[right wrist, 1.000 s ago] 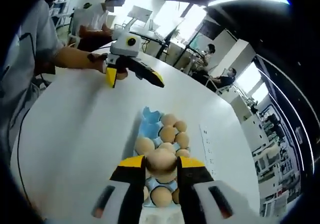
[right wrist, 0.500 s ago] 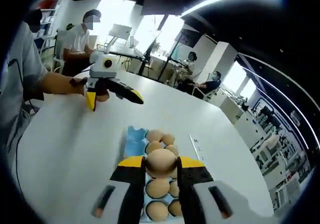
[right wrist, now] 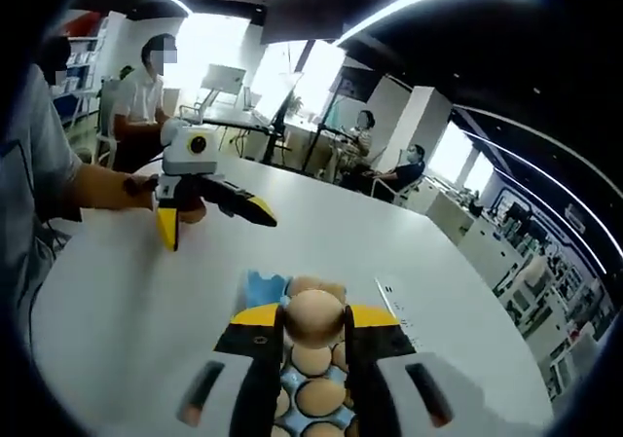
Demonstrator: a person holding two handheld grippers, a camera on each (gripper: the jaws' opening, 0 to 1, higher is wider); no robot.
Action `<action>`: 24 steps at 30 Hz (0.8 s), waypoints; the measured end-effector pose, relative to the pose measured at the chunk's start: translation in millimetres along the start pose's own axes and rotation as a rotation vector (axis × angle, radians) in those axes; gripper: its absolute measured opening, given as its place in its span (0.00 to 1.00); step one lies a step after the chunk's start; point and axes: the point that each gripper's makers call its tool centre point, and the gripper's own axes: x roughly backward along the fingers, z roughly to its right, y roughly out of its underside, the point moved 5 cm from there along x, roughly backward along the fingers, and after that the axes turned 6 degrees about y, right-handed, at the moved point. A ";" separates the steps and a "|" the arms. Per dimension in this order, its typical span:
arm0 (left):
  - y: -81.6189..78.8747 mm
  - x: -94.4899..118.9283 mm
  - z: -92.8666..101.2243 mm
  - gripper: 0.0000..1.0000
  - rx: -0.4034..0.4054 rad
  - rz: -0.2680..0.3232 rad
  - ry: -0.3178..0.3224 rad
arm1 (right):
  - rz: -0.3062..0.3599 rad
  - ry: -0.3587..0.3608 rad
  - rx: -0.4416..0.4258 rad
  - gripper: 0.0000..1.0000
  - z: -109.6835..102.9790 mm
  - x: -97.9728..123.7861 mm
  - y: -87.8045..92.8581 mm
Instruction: Pick up the eggs on the table and place them into the egg tray on the table
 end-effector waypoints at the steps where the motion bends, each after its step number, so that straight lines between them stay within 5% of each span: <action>1: -0.3 0.3 -0.3 0.74 -0.001 0.000 -0.001 | 0.002 -0.005 -0.008 0.26 -0.4 -2.0 -0.6; 11: -1.9 2.1 -2.8 0.74 -0.008 0.002 -0.015 | 0.047 0.010 -0.145 0.26 0.6 -10.7 -5.1; 24: -3.0 2.9 -4.4 0.74 -0.011 0.006 -0.022 | 0.030 -0.046 -0.157 0.26 -23.7 -29.6 -0.7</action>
